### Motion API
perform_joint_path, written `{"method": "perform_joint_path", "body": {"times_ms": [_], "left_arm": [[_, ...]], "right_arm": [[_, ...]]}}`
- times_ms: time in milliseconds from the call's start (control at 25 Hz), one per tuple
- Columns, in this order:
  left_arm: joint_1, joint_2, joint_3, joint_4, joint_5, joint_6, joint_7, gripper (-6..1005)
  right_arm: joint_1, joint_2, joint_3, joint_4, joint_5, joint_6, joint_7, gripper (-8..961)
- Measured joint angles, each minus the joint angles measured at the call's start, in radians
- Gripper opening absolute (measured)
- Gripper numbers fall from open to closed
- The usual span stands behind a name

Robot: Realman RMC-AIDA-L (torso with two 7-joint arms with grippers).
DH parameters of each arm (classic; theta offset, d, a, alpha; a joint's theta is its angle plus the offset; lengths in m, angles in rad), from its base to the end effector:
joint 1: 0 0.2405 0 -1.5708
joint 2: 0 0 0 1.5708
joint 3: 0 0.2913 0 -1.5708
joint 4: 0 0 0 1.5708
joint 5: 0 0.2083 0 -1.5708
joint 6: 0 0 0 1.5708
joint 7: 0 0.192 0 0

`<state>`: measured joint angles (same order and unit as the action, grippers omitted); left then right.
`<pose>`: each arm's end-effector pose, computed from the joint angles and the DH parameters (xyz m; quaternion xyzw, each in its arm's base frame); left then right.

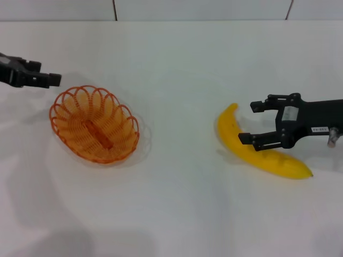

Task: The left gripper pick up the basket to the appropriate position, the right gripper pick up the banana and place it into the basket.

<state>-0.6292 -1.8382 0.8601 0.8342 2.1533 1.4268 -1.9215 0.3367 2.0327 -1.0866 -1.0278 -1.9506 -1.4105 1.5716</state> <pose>-0.2924 0.4388 0.0510 -0.9225 -0.3142 -0.0635 0.2151 0.2924 0.3470 -0.0405 -0.9642 0.1805 0.1047 0.1635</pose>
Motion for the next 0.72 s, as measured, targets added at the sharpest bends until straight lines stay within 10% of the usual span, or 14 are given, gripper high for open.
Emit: {"method": "perform_joint_path", "body": {"times_ms": [200,720], "left_arm": [[-0.030,0.005,-0.005,-0.031,0.078,-0.054,0.000,767],[-0.106,-0.068,0.011,-0.111,0.242,-0.194,0.016,758]], "right_arm": [[0.010,0.000,-0.006,0.000,-0.003,-0.001,0.002,893],[0.016,0.000,-0.009,0.008,-0.004,-0.002,0.002,893]]}}
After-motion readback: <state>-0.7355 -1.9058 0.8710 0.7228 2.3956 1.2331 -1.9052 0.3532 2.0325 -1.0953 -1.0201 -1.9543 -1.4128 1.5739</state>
